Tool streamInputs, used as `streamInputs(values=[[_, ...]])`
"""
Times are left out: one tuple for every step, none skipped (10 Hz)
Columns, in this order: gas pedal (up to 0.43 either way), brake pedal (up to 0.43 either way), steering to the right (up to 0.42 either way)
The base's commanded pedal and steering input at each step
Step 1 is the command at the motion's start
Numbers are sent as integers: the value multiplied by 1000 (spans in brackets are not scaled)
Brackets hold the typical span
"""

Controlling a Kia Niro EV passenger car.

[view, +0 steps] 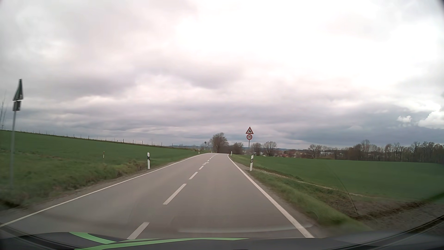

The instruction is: Follow the waypoints while adhering to traffic rules and regulations

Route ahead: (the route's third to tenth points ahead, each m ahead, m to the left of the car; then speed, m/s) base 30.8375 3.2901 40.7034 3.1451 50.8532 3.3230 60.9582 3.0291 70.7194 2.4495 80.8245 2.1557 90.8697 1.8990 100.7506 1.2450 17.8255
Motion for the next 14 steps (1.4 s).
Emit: streamInputs(values=[[157, 0, -5], [157, 0, -5], [157, 0, -4], [157, 0, -4], [157, 0, -2], [157, 0, 0], [157, 0, 2], [157, 0, 4], [157, 0, 5], [169, 0, 5], [169, 0, 5], [169, 0, 5], [169, 0, 5], [169, 0, 5]])
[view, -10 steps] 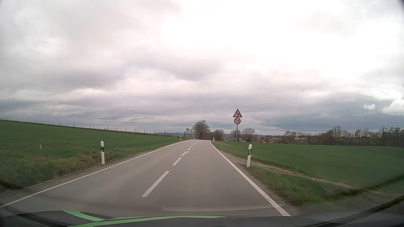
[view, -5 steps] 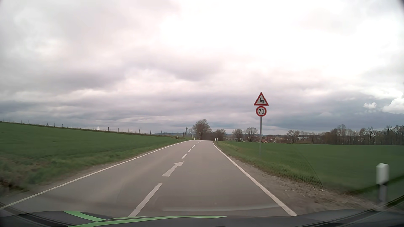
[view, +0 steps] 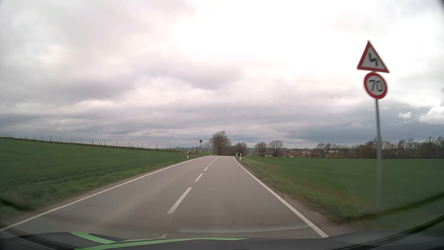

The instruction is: Follow the waypoints while adhering to traffic rules and regulations

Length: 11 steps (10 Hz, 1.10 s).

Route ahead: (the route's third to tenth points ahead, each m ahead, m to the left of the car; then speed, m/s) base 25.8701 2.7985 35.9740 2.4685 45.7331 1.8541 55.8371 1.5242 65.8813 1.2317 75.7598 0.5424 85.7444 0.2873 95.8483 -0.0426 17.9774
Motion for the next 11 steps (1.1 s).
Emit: streamInputs(values=[[169, 0, 5], [169, 0, 5], [169, 0, 5], [169, 0, 5], [169, 0, 5], [169, 0, 5], [169, 0, 6], [169, 0, 6], [169, 0, 6], [169, 0, 5], [169, 0, 5]])
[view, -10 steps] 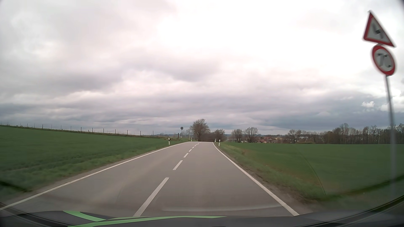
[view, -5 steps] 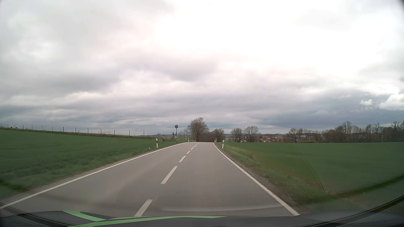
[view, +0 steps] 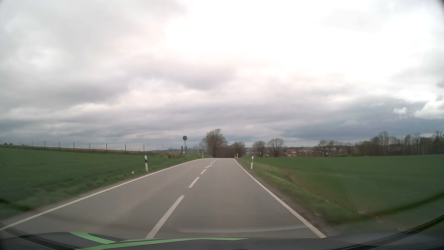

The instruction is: Follow the waypoints while adhering to traffic rules and regulations

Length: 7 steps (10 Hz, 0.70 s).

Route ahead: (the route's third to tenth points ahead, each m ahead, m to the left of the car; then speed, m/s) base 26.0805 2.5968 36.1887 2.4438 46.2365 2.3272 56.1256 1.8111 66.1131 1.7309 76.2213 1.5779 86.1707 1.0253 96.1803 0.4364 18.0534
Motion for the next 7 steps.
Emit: streamInputs(values=[[169, 0, 5], [169, 0, 4], [169, 0, 4], [169, 0, 3], [169, 0, 3], [169, 0, 3], [169, 0, 2]])
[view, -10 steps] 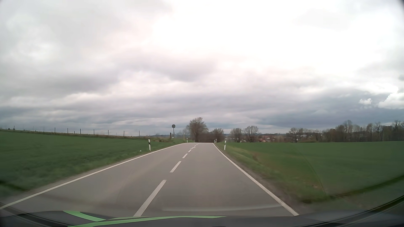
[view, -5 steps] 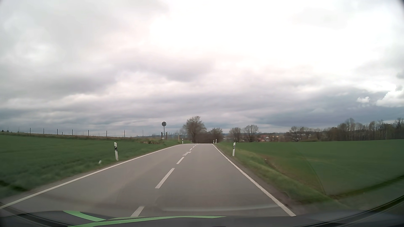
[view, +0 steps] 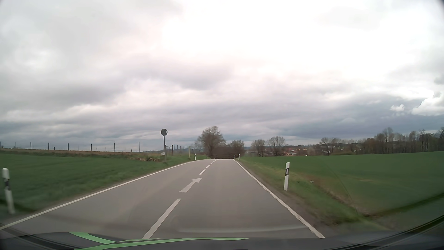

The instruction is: Follow the waypoints while adhering to traffic rules and regulations

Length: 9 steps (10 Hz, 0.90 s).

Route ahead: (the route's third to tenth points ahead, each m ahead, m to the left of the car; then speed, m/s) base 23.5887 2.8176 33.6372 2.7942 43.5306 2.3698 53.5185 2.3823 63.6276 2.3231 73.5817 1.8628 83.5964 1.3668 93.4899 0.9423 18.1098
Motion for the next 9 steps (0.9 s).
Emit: streamInputs(values=[[169, 0, 2], [157, 0, 2], [150, 0, 2], [150, 0, 2], [150, 0, 2], [150, 0, 2], [150, 0, 2], [138, 0, 3], [130, 0, 3]])
